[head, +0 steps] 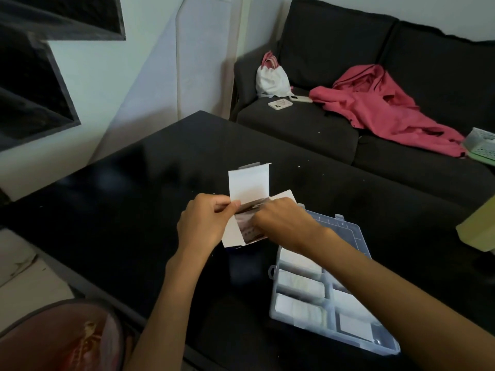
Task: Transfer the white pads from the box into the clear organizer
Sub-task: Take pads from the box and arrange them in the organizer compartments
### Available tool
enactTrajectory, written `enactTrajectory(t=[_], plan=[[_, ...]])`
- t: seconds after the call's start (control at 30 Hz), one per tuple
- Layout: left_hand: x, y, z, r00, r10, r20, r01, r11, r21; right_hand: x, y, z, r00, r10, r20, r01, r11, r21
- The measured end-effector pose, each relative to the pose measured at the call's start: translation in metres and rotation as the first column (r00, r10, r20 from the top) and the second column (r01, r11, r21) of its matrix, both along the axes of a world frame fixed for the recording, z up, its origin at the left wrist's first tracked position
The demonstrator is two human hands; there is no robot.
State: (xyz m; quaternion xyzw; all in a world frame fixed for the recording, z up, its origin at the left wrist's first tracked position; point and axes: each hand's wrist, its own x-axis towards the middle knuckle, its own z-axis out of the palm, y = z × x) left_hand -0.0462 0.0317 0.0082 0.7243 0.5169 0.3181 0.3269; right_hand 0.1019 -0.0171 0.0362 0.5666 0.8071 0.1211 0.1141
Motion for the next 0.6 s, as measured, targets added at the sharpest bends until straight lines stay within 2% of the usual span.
enactTrajectory(t=[0.17, 0.27, 0.37, 0.43, 0.5, 0.6], plan=[[-0.002, 0.006, -0.003, 1.000, 0.019, 0.024, -0.017, 0.997, -0.075, 0.016, -0.008, 0.010, 0.995, 0.005, -0.099, -0.005, 1.000, -0.004], [0.000, 0.009, -0.007, 1.000, 0.014, -0.019, -0.016, 0.992, -0.126, 0.023, -0.009, 0.010, 0.988, -0.011, -0.153, 0.013, 1.000, 0.017], [0.002, 0.009, -0.009, 0.996, 0.026, -0.085, -0.038, 0.989, -0.143, 0.027, -0.009, 0.013, 0.943, -0.081, -0.323, 0.090, 0.996, 0.013], [0.003, 0.009, -0.008, 0.995, 0.051, -0.083, -0.062, 0.989, -0.138, 0.031, -0.010, 0.013, 0.862, -0.141, -0.487, 0.155, 0.988, -0.011], [0.004, 0.008, -0.006, 0.993, 0.106, -0.049, -0.112, 0.986, -0.127, 0.032, -0.012, 0.010, 0.729, -0.195, -0.656, 0.227, 0.973, -0.037], [0.006, 0.005, -0.002, 0.971, 0.238, 0.034, -0.239, 0.971, 0.027, 0.031, -0.019, 0.009, 0.420, -0.247, -0.873, 0.354, 0.931, -0.093]])
